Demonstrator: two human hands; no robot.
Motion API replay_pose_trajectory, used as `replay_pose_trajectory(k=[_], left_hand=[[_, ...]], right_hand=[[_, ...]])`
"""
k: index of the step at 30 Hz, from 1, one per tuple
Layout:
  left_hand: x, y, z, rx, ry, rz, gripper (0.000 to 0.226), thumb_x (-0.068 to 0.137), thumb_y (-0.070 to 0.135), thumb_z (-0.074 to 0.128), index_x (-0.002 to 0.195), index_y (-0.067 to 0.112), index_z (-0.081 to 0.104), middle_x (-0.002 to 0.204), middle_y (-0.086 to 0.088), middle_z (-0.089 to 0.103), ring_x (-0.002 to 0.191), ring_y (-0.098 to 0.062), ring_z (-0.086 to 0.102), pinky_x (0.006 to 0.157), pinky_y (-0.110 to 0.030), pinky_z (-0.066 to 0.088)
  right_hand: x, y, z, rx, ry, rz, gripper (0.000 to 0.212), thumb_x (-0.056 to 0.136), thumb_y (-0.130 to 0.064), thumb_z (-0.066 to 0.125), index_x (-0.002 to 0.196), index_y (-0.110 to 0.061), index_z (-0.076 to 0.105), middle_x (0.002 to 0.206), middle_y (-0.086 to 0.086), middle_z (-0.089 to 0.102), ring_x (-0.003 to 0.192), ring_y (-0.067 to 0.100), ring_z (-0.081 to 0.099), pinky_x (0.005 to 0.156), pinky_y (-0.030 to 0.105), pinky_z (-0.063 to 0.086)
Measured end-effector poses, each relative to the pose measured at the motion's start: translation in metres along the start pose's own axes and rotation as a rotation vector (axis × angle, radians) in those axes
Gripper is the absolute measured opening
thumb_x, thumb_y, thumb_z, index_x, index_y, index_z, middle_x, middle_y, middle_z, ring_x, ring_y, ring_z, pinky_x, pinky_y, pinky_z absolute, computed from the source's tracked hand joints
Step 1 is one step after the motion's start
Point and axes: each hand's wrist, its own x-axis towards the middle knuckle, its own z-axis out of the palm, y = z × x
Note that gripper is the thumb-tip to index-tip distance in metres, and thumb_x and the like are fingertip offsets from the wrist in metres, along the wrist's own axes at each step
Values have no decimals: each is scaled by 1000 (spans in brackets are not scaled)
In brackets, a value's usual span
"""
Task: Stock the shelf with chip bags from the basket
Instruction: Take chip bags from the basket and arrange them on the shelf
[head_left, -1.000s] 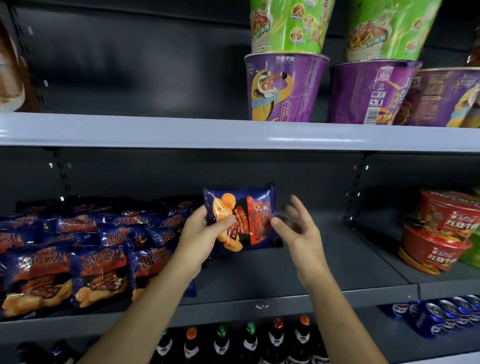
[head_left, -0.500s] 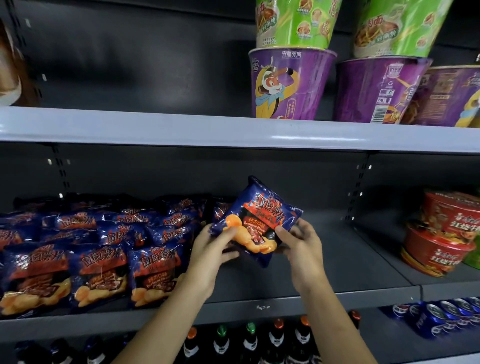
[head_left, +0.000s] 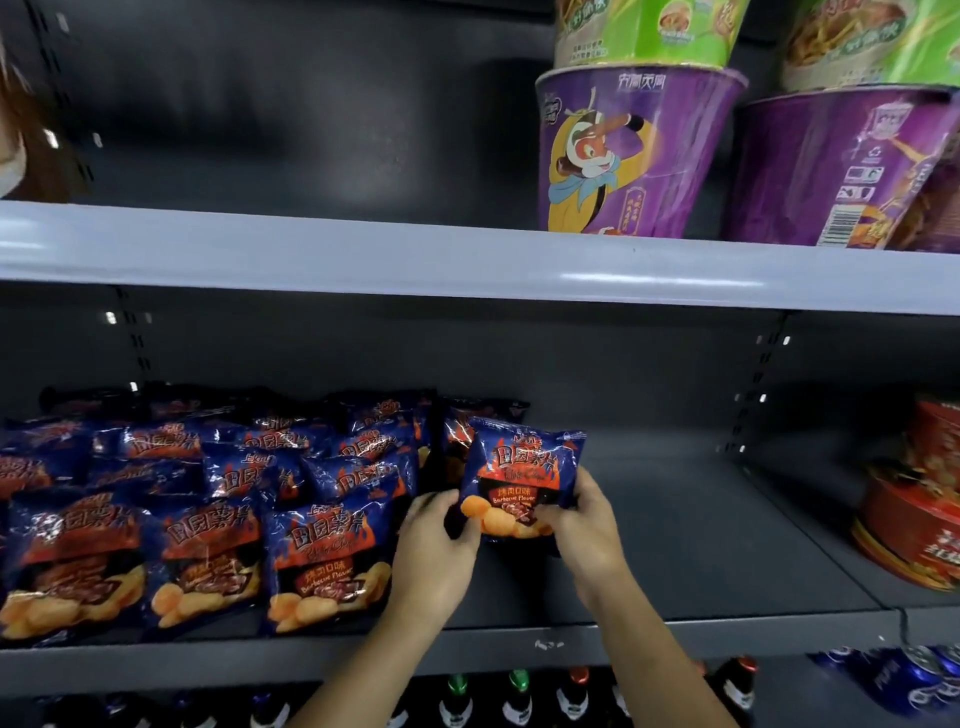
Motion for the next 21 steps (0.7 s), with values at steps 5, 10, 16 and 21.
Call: replay_pose_trajectory(k=[5,10,16,21], left_hand=[[6,1,7,-57,-53,-55,71,96,29,62,155,17,26,150,1,38,135,-12,39,104,-18,27],[19,-9,16,-145,-72,-92,66,96,28,62,152,22,29,125,13,49,109,1,42,95,-17,31],[26,-14,27,-186,-72,-96,70,94,27,63,153,26,26,144,5,47,131,-12,46,112,-29,37],[22,-14,28,-146,-76,-66,72,98,24,58,157,22,17,165,1,10,151,-16,14,120,-29,18]], right_hand=[[33,18,29,-128,4,14,54,84,11,58,122,-28,62,106,-6,73,104,15,67,98,43,54],[55,32,52,-254,-10,-18,48,85,1,60,122,-30,62,112,-2,69,107,16,65,100,42,52],[64,32,60,-310,-48,2,51,89,1,59,130,-29,57,116,-7,67,102,5,60,80,12,44],[65,38,54,-294,-62,2,54,94,-6,63,140,-31,50,115,-11,68,102,-1,61,84,15,48]])
